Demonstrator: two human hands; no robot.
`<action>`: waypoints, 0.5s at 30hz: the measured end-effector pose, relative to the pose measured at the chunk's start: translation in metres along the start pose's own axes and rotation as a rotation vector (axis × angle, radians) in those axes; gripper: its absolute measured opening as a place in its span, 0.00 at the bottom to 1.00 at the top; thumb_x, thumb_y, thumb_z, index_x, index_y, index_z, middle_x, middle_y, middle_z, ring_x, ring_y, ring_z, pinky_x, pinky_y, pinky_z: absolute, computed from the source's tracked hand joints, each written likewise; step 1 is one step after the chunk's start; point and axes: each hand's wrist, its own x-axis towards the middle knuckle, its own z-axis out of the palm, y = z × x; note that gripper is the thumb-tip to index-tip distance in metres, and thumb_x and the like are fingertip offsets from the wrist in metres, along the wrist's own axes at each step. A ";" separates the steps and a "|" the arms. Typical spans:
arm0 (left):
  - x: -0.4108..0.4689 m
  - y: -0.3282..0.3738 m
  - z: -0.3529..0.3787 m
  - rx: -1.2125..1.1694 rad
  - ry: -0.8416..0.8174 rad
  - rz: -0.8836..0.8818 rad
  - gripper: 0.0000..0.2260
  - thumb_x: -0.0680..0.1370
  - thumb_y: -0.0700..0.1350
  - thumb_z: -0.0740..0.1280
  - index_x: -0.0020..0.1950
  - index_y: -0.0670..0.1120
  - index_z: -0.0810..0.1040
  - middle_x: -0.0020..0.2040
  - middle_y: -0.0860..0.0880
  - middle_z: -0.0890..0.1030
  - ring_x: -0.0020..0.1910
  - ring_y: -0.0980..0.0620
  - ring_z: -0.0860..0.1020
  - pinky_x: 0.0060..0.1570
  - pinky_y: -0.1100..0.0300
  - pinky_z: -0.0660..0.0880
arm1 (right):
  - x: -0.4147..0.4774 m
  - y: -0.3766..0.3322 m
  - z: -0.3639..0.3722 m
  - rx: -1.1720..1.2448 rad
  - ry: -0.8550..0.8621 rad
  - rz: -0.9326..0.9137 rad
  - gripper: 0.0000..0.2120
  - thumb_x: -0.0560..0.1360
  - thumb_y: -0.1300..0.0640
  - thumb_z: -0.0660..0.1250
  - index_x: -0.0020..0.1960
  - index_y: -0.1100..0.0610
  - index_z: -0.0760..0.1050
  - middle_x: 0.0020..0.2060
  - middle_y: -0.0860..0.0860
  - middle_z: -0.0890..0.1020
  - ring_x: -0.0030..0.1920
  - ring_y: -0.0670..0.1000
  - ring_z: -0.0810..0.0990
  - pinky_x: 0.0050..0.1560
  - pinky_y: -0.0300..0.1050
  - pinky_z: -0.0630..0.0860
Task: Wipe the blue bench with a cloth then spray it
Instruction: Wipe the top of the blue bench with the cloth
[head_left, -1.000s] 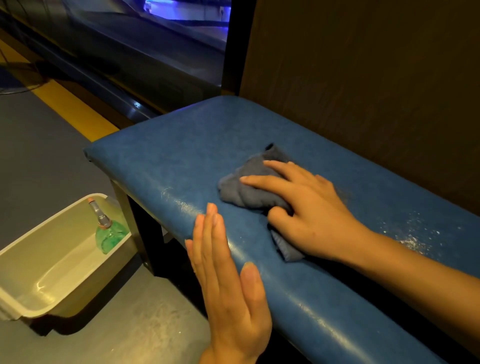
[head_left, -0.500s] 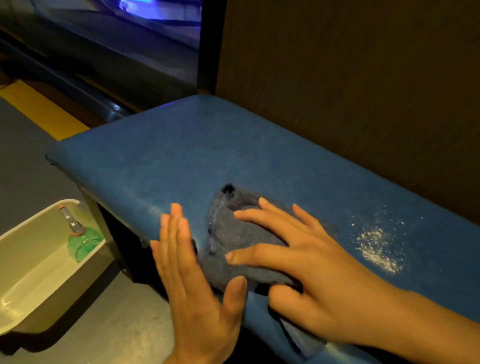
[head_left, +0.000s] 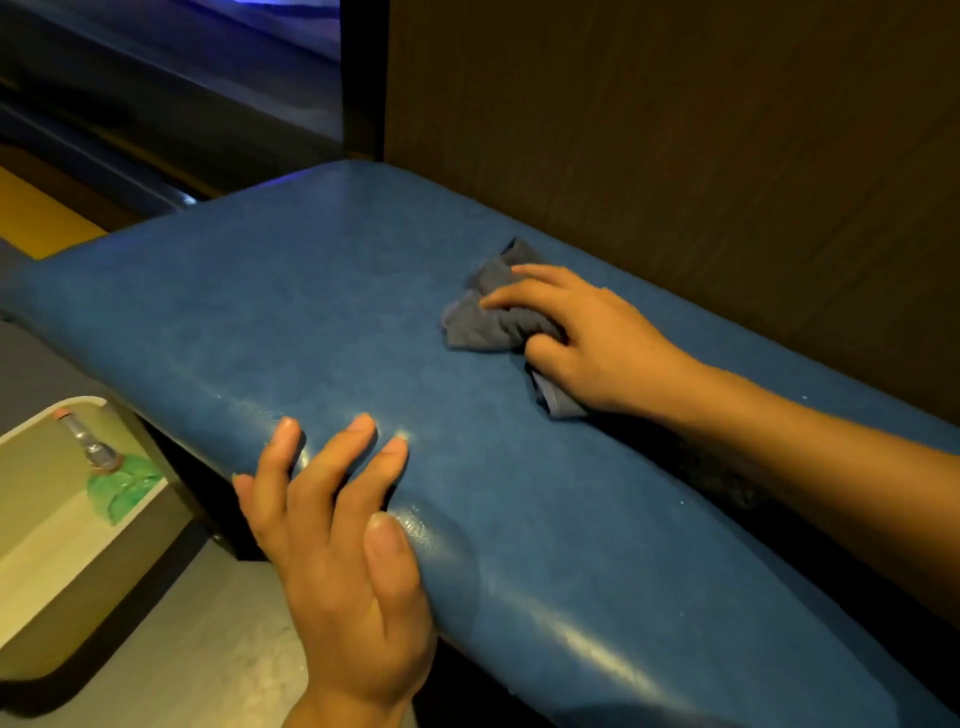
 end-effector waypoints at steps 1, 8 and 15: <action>0.000 0.000 0.000 -0.007 -0.004 -0.012 0.21 0.81 0.56 0.43 0.58 0.49 0.72 0.61 0.50 0.71 0.70 0.52 0.59 0.68 0.34 0.53 | 0.010 0.007 -0.002 0.001 0.001 0.010 0.22 0.73 0.55 0.57 0.66 0.44 0.68 0.72 0.48 0.65 0.72 0.53 0.62 0.66 0.66 0.63; -0.001 -0.001 0.002 -0.017 0.024 0.010 0.22 0.82 0.55 0.44 0.58 0.49 0.74 0.61 0.48 0.71 0.69 0.47 0.61 0.67 0.32 0.54 | 0.041 0.051 -0.026 0.010 0.030 0.171 0.21 0.75 0.60 0.59 0.67 0.49 0.70 0.66 0.54 0.73 0.64 0.57 0.71 0.59 0.49 0.69; -0.002 -0.006 -0.001 0.020 0.019 0.066 0.22 0.81 0.55 0.43 0.58 0.47 0.72 0.61 0.47 0.70 0.69 0.48 0.61 0.66 0.31 0.56 | 0.005 0.093 -0.046 0.030 0.008 0.297 0.20 0.76 0.61 0.59 0.66 0.48 0.70 0.65 0.56 0.74 0.54 0.52 0.71 0.51 0.43 0.64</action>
